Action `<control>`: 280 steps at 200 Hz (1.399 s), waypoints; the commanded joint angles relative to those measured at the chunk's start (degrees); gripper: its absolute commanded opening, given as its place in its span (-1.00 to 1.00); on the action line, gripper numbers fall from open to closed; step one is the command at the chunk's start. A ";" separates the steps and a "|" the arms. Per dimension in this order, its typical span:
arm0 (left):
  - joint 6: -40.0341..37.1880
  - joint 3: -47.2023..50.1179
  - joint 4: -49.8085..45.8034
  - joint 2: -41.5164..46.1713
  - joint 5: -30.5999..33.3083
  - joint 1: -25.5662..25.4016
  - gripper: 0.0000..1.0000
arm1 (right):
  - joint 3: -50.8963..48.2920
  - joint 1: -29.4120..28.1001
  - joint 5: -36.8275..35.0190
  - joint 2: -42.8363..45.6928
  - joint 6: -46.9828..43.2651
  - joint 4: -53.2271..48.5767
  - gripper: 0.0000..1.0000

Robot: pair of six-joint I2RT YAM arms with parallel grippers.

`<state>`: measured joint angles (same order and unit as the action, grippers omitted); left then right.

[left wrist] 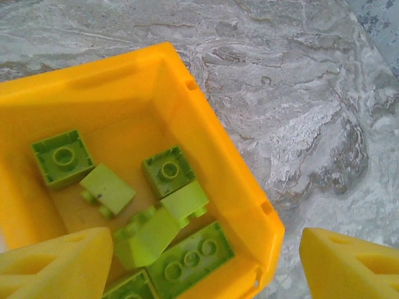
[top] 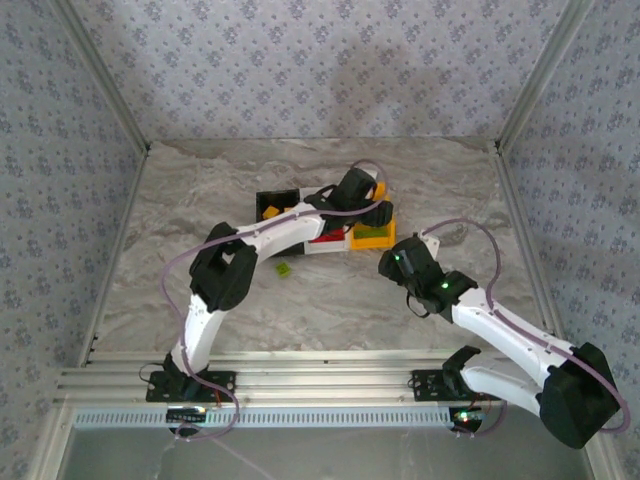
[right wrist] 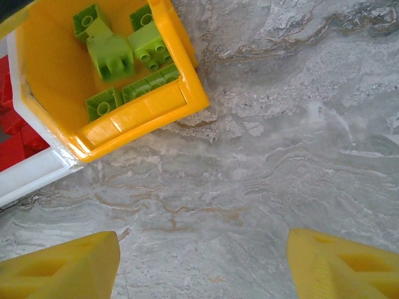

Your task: Sort the legos into containers by color

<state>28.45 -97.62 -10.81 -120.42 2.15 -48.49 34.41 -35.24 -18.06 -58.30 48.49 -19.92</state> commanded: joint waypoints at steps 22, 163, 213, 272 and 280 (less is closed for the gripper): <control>0.78 18.90 8.71 21.76 1.20 0.71 0.74 | 1.04 -2.43 3.86 -4.02 -2.86 5.79 0.48; 11.65 72.57 -12.47 78.31 5.20 29.58 0.99 | 34.94 -20.69 7.16 -48.29 -11.92 8.58 0.48; 13.17 73.65 -11.25 79.23 1.79 34.43 0.99 | 47.13 -22.44 5.80 -59.82 -15.50 2.47 0.47; 14.17 73.28 -11.69 80.42 1.02 34.52 1.00 | 52.66 -23.04 3.56 -65.30 -16.58 -2.77 0.22; 14.20 73.14 -11.70 80.42 0.93 34.52 1.00 | 52.64 -23.18 3.88 -65.36 -16.91 -2.46 0.12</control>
<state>41.71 -23.55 -22.17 -40.75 4.29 -14.24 85.19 -57.80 -13.10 -121.84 33.04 -19.07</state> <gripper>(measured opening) 0.997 0.619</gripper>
